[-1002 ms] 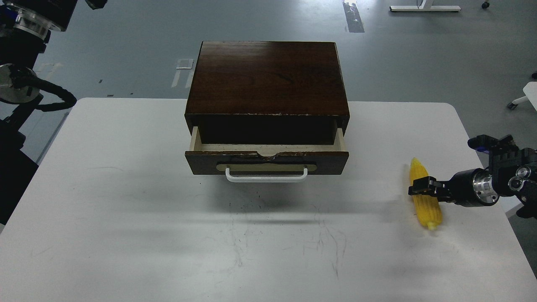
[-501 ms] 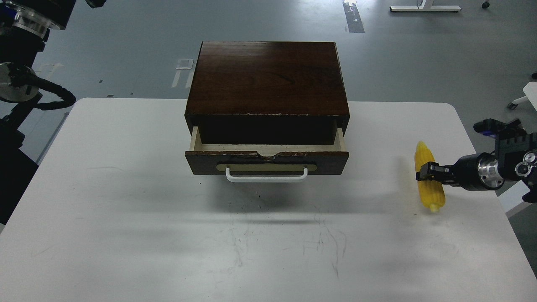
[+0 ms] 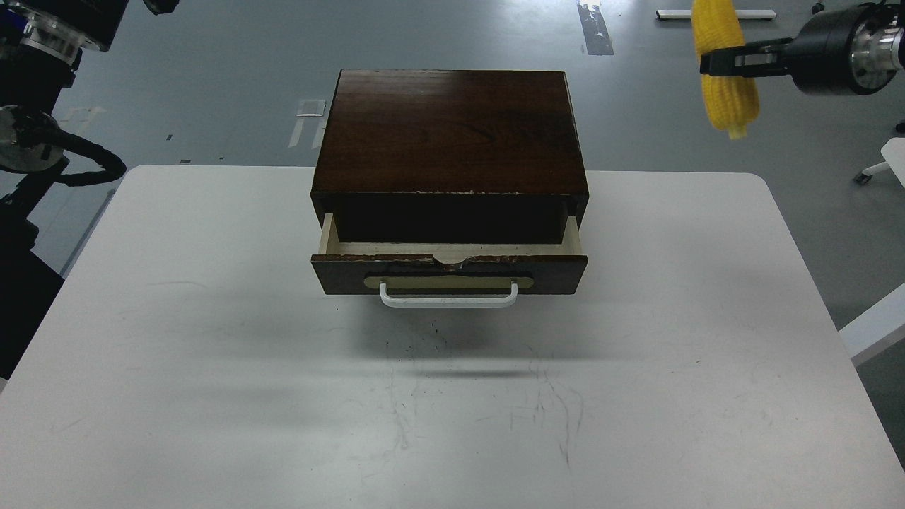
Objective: Put corn in drawer with both arms
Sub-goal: 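Lift the corn with the right gripper and carry it over the drawer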
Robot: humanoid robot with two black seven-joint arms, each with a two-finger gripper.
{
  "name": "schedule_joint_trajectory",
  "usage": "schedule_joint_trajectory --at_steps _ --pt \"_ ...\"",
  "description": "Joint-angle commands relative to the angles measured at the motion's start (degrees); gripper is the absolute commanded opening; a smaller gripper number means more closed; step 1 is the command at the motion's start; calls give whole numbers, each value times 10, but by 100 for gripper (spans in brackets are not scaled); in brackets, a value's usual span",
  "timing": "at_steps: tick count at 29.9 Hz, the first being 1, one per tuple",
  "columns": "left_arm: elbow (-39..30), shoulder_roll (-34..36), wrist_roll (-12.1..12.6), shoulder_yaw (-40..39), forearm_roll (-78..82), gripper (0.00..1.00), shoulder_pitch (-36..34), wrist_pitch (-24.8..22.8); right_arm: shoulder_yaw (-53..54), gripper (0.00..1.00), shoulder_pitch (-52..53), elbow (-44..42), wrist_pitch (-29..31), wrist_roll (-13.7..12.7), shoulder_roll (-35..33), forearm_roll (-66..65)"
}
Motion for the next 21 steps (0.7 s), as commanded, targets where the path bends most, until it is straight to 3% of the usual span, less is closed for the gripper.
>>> schedule_joint_trajectory --at_steps 1,6,8,11,18,20,21 --pt "-1 8 0 -1 0 98 0 0 -1 0 36 79 0 0 32 -42" --pt "-1 21 0 -1 0 98 0 0 -1 0 52 174 1 3 47 -152" --pt "-1 26 0 -1 0 98 0 0 1 0 51 206 1 20 53 -247" --pt "-1 34 0 -2 0 98 1 0 1 0 53 221 0 38 82 -343" --pt "-1 38 0 0 0 98 2 0 -4 0 -11 221 0 38 105 -454" --pt "0 37 20 3 0 98 3 0 -4 0 -19 221 0 38 106 -466" --pt "6 33 44 3 0 98 5 0 -5 0 -24 219 0 39 110 -473"
